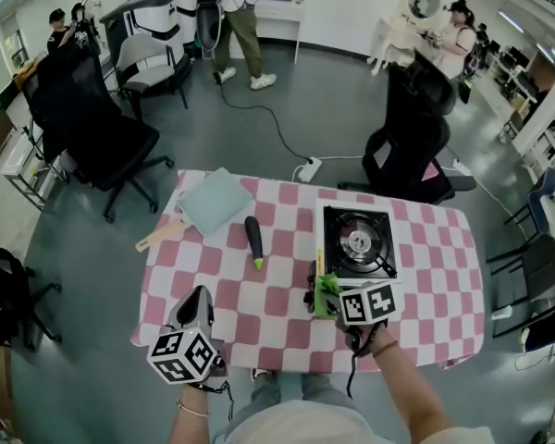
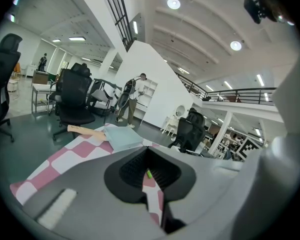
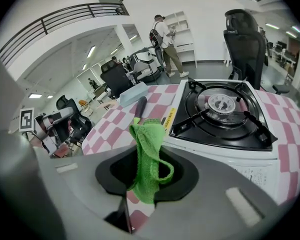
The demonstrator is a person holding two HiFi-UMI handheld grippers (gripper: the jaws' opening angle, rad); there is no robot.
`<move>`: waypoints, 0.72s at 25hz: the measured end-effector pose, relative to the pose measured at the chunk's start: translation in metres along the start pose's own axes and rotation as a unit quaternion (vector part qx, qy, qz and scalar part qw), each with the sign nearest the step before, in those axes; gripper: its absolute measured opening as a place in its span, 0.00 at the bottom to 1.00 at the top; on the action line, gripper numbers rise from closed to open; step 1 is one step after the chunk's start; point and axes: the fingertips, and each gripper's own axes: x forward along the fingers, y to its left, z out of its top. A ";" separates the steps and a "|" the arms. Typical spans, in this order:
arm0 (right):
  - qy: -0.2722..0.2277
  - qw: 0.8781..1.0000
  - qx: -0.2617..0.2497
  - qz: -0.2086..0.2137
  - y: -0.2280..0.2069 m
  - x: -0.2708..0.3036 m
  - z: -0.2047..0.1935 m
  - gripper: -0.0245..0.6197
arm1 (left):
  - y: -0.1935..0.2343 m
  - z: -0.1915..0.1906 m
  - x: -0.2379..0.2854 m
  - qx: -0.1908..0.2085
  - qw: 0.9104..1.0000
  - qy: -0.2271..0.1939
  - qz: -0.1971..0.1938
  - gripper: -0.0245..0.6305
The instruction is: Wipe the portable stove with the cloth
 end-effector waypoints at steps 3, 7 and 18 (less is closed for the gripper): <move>0.003 1.000 0.004 -0.010 -0.004 0.002 0.000 0.17 | 0.000 -0.002 0.002 -0.003 1.000 0.001 0.003 0.04; 0.009 1.000 0.010 -0.020 -0.008 0.002 -0.002 0.17 | -0.005 -0.003 0.004 -0.004 1.000 0.002 -0.001 0.04; 0.016 0.999 0.021 -0.028 -0.020 -0.001 -0.008 0.17 | -0.012 -0.013 0.002 -0.004 1.000 0.009 -0.002 0.04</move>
